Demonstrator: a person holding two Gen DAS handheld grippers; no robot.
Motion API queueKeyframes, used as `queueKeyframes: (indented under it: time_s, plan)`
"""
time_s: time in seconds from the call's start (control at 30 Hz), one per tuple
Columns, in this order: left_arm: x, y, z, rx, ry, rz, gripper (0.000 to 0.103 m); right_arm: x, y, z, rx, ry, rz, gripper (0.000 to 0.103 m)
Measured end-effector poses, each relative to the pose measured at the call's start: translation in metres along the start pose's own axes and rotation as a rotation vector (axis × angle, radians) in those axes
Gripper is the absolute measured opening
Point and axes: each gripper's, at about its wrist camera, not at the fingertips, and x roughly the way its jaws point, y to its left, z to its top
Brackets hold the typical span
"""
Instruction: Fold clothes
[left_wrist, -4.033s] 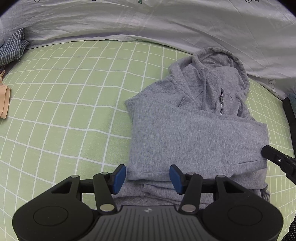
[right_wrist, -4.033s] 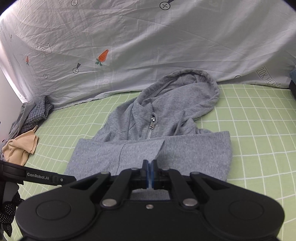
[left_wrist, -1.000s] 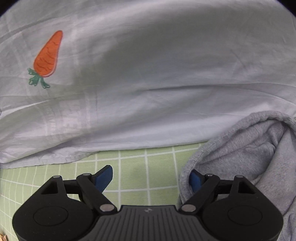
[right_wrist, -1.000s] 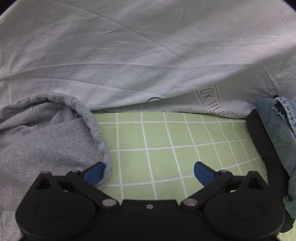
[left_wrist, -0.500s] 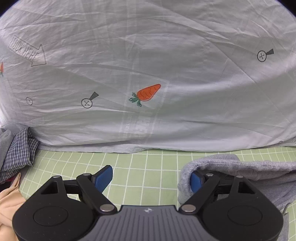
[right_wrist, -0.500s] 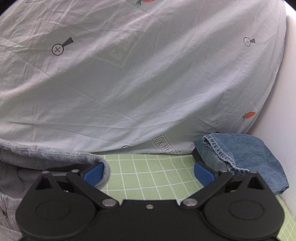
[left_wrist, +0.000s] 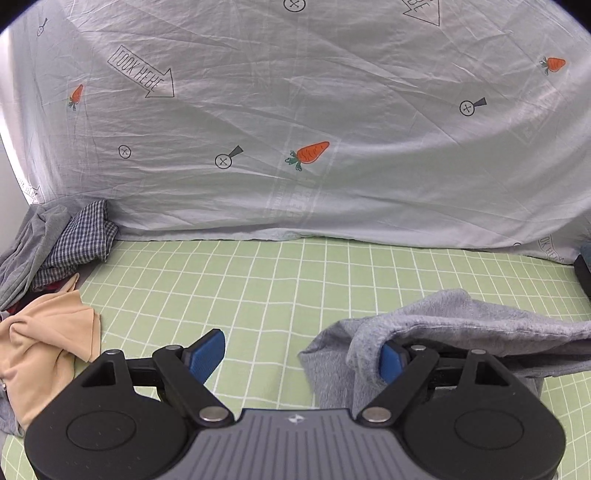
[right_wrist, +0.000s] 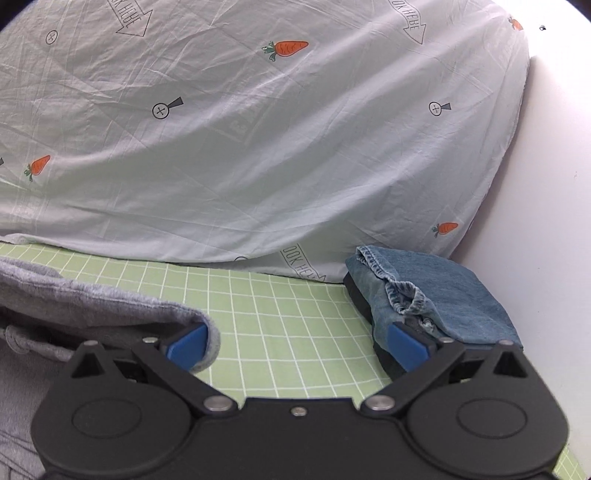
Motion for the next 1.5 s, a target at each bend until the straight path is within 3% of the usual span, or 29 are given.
queueKeyframes:
  time_s: [0.37, 0.73, 0.9, 1.17, 1.3, 1.5]
  plan:
    - [0.015, 0.006, -0.04, -0.033, 0.148, 0.008, 0.084, -0.007, 0.009, -0.032, -0.045, 0.092, 0.051, 0.103]
    - [0.026, 0.002, -0.051, 0.051, 0.244, -0.053, 0.084, 0.003, 0.017, -0.041, -0.048, 0.178, 0.096, 0.103]
    - [0.025, 0.006, -0.051, 0.048, 0.263, -0.108, 0.084, 0.005, 0.02, -0.045, -0.047, 0.204, 0.12, 0.103]
    - [0.002, 0.004, -0.047, 0.075, 0.185, -0.299, 0.091, 0.011, 0.034, -0.052, -0.08, 0.246, 0.172, 0.103]
    - [0.01, 0.005, -0.049, 0.035, 0.178, -0.245, 0.095, 0.014, 0.038, -0.053, -0.085, 0.255, 0.186, 0.103]
    - [0.049, 0.007, -0.064, -0.007, 0.339, -0.045, 0.095, 0.023, 0.039, -0.062, -0.094, 0.312, 0.193, 0.103]
